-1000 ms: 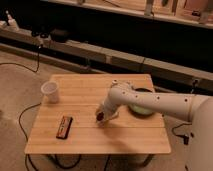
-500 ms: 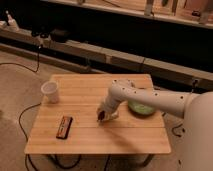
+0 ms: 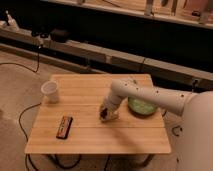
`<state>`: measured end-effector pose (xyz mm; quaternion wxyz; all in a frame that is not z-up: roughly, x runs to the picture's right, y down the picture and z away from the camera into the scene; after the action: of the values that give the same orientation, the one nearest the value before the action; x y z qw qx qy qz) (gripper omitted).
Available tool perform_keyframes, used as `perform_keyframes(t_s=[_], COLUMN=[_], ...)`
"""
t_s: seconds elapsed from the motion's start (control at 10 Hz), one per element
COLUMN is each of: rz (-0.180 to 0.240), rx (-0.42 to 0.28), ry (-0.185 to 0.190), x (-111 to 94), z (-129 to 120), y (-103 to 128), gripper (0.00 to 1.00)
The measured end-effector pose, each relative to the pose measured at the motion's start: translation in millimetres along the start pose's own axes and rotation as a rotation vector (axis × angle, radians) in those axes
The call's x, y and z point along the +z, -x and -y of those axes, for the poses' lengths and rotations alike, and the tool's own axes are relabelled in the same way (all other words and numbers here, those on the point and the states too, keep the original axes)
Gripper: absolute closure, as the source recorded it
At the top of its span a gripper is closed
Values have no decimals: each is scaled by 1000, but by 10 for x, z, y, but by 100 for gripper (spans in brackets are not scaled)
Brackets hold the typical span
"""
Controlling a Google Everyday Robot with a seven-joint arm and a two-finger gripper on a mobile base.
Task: Place the pepper on the white sponge
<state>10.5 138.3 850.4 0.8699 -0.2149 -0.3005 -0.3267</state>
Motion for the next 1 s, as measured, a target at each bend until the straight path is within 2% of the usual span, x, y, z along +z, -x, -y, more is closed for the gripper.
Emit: perform_keyframes(t_s=[0.1,0.3,0.4,0.8,1.0], rz=[-5,-7,-10,-7,-5], rx=[5,7,6,-1,-23], ry=[4,10,13,24,55], x=[-8,-9,-16,-54,-156], z=[-25,-54,-62,-102,-168], y=[-38,-48,-45,-6,4], gripper=[41,25,20,20,20])
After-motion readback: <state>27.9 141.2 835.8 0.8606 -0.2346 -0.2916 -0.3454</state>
